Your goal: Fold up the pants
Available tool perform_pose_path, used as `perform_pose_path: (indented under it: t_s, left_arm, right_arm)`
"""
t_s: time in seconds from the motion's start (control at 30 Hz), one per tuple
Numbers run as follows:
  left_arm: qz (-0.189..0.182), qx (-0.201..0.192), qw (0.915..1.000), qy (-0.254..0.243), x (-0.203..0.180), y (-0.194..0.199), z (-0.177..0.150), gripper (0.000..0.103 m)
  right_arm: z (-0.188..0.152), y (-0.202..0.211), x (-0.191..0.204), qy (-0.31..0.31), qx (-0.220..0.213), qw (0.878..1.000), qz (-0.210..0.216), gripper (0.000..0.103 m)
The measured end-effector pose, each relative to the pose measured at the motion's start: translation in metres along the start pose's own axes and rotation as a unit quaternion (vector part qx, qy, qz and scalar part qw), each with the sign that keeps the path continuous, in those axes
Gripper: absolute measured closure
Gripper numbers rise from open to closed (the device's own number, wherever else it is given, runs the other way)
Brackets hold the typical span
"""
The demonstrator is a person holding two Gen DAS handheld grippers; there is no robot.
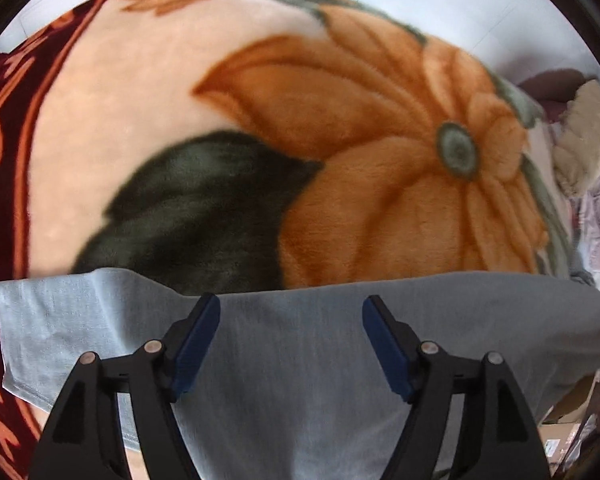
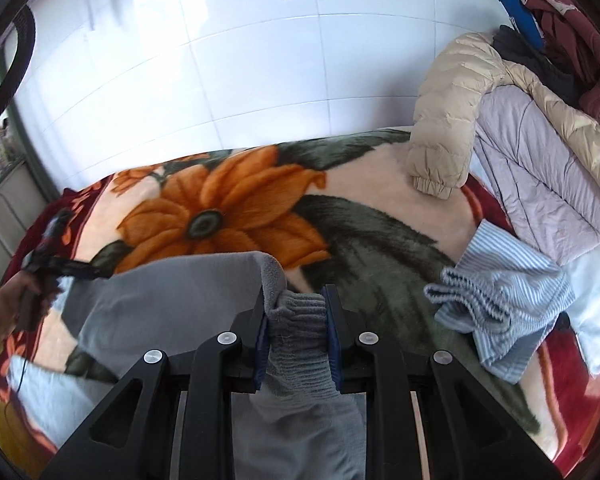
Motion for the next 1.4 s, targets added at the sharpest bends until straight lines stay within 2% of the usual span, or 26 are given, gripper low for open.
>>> perform_pose_path:
  t_s: [0.07, 0.13, 0.33, 0.4, 0.43, 0.5, 0.57, 0.6, 0.63, 0.83, 0.87, 0.97, 1.07, 1.13, 1.27, 1.4]
  left_arm:
    - [0.033, 0.023, 0.9992, -0.002, 0.002, -0.015, 0.001, 0.026]
    - [0.042, 0.053, 0.9977, -0.009, 0.002, -0.029, -0.003, 0.023]
    - [0.047, 0.061, 0.997, -0.008, 0.001, -0.043, -0.002, 0.015]
    - [0.055, 0.054, 0.997, -0.003, -0.002, -0.045, -0.002, 0.016]
    - [0.057, 0.046, 0.9973, -0.008, -0.005, -0.045, -0.004, 0.021]
    - [0.054, 0.029, 0.9978, -0.025, -0.013, -0.04, -0.009, 0.04]
    - [0.033, 0.014, 0.9987, -0.038, -0.023, -0.033, -0.01, 0.085]
    - [0.02, 0.01, 0.9989, -0.042, -0.025, -0.028, -0.012, 0.094]
    - [0.011, 0.005, 0.9991, -0.041, -0.026, -0.025, -0.013, 0.097]
    - [-0.047, -0.072, 0.996, -0.021, -0.017, 0.032, -0.016, 0.098]
    - [-0.06, -0.091, 0.9939, -0.019, -0.015, 0.045, -0.015, 0.098]
    - [-0.066, -0.141, 0.9876, -0.023, -0.015, 0.083, -0.015, 0.098]
    - [-0.089, -0.177, 0.9798, -0.025, -0.015, 0.114, -0.025, 0.098]
    - [-0.094, -0.2, 0.9743, -0.041, -0.016, 0.133, -0.038, 0.098]
    - [-0.1, -0.229, 0.9655, -0.072, -0.018, 0.17, -0.084, 0.098]
    - [-0.106, -0.236, 0.9623, -0.083, -0.017, 0.182, -0.137, 0.098]
  right_arm:
    - [-0.01, 0.002, -0.004, 0.004, 0.006, 1.0, -0.003, 0.079]
    - [-0.016, 0.001, -0.008, 0.002, 0.015, 1.0, -0.004, 0.079]
    - [-0.025, -0.008, -0.015, -0.008, 0.022, 1.0, -0.004, 0.079]
    - [-0.025, -0.011, -0.013, -0.009, 0.021, 1.0, -0.005, 0.079]
    - [-0.024, -0.012, -0.013, -0.009, 0.021, 1.0, -0.005, 0.079]
    - [-0.024, -0.013, -0.012, -0.008, 0.021, 1.0, -0.006, 0.079]
    - [-0.024, -0.015, -0.013, -0.012, 0.02, 1.0, -0.008, 0.079]
    - [-0.023, -0.016, -0.014, -0.015, 0.02, 1.0, -0.007, 0.079]
    - [-0.023, -0.017, -0.015, -0.019, 0.019, 1.0, -0.007, 0.079]
    - [-0.016, -0.027, -0.026, -0.039, 0.016, 0.999, -0.016, 0.079]
    - [-0.013, -0.029, -0.029, -0.049, 0.01, 0.999, -0.022, 0.079]
    - [-0.005, -0.03, -0.039, -0.069, -0.002, 0.997, -0.027, 0.079]
    - [-0.005, -0.019, -0.047, -0.087, -0.019, 0.996, -0.017, 0.079]
    - [-0.011, -0.007, -0.049, -0.089, -0.027, 0.996, -0.006, 0.079]
    - [-0.038, 0.012, -0.051, -0.076, -0.019, 0.997, 0.01, 0.079]
    - [-0.069, 0.022, -0.056, -0.073, 0.001, 0.997, 0.007, 0.079]
Point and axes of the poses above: each gripper's, at about its wrist camera, not at the fingertips, and y roughly against the way its jaws point, x to its left, z to its top, the point moved 1 cm from there along -y, roughly the way its jaws point, and after that the axes turned 4 degrees about -y, right-handed, at the moved point
